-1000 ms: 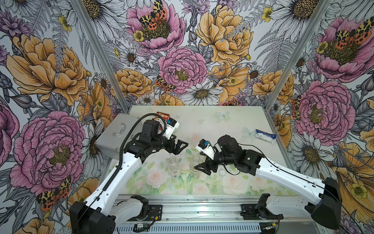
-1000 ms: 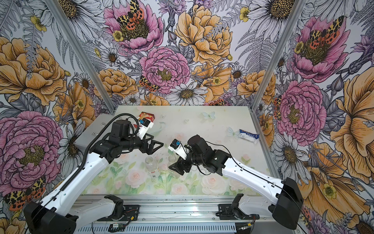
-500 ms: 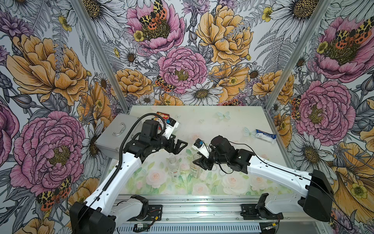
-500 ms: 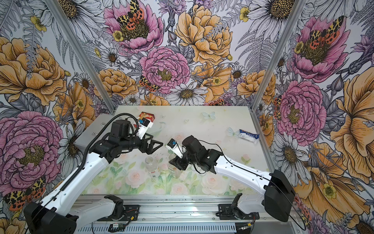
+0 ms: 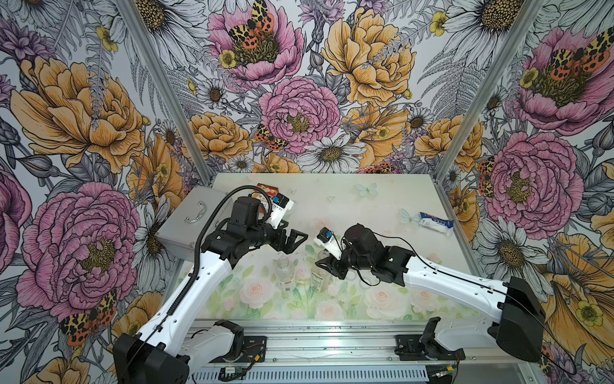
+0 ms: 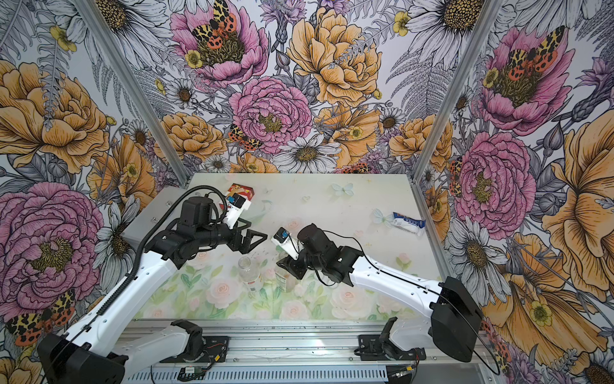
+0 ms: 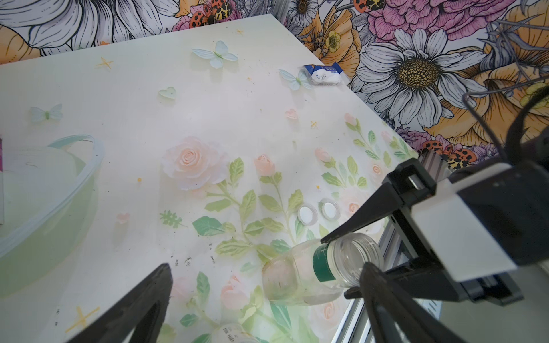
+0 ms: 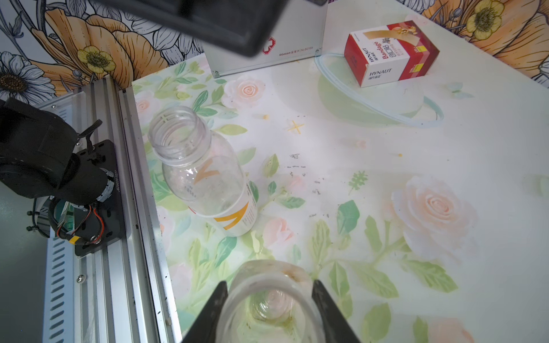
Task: Screw on the bottle caps
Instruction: Pick up the plastic bottle at the center of the board.
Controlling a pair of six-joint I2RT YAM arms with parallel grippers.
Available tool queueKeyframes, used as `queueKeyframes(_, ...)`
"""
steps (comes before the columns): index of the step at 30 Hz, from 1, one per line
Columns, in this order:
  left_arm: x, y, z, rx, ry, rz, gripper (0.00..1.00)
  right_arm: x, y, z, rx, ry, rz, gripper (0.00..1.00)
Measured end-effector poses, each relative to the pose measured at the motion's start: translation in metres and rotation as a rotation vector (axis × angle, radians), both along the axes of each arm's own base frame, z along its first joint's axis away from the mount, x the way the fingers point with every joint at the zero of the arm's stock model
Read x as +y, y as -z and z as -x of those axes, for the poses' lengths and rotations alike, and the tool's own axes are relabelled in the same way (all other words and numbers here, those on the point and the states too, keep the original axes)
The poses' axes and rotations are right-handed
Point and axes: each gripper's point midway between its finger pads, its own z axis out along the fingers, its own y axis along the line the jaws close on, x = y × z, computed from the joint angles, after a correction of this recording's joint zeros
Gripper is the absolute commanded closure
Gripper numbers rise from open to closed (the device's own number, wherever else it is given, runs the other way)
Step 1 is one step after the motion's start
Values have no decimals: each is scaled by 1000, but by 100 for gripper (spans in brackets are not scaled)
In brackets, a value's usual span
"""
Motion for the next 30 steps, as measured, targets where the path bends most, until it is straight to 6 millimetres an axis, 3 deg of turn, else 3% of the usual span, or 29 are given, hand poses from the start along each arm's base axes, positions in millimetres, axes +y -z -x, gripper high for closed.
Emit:
queueKeyframes(5,-14,-1,11,-36,79,-16,1,-16,-12,-18,31,117,-48,71)
queueKeyframes(9,-39,-6,26,-82,193,-32,1,-50,-25,-54,113,312,-138,73)
queueKeyframes(14,-68,-18,24,-175,258,-45,1,-82,-37,-87,240,509,-261,82)
queueKeyframes(20,-96,-9,9,-208,281,-71,1,-77,-57,-87,347,526,-368,78)
queueKeyframes(26,-99,12,-9,-167,262,-103,1,-73,-79,-74,354,451,-419,77)
queueKeyframes(30,-104,10,-11,-170,274,-93,1,-72,-85,-71,349,434,-433,77)
